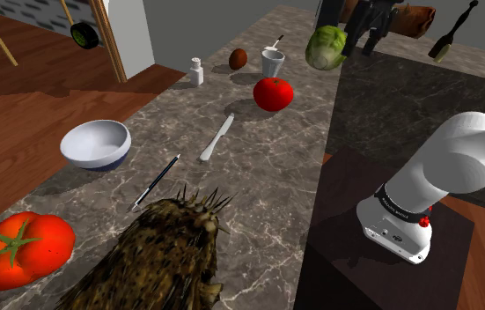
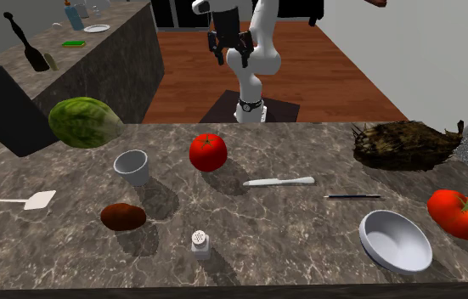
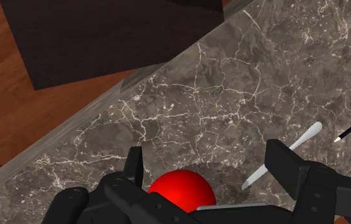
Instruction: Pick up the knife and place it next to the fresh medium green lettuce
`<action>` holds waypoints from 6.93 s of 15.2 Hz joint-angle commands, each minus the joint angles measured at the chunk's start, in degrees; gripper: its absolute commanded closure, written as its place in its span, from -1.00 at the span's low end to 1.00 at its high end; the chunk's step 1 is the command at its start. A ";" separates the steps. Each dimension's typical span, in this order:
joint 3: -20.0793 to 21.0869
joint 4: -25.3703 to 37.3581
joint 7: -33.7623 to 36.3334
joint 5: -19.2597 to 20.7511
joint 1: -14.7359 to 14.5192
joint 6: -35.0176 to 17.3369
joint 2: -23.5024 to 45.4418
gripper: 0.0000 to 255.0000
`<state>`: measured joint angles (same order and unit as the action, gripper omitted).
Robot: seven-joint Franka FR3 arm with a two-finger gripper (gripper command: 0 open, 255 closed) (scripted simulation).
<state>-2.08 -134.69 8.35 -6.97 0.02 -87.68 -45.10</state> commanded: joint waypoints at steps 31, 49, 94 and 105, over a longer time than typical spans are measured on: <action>38.62 17.39 86.50 12.65 8.27 -35.47 53.68 -1.00; 37.67 14.90 88.37 15.39 7.32 -40.65 57.07 1.00; 38.77 34.35 83.16 7.71 9.03 -13.17 46.89 1.00; 38.17 40.55 81.66 7.15 9.79 -6.21 45.94 1.00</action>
<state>36.58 -93.06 91.20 0.95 9.17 -93.86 2.13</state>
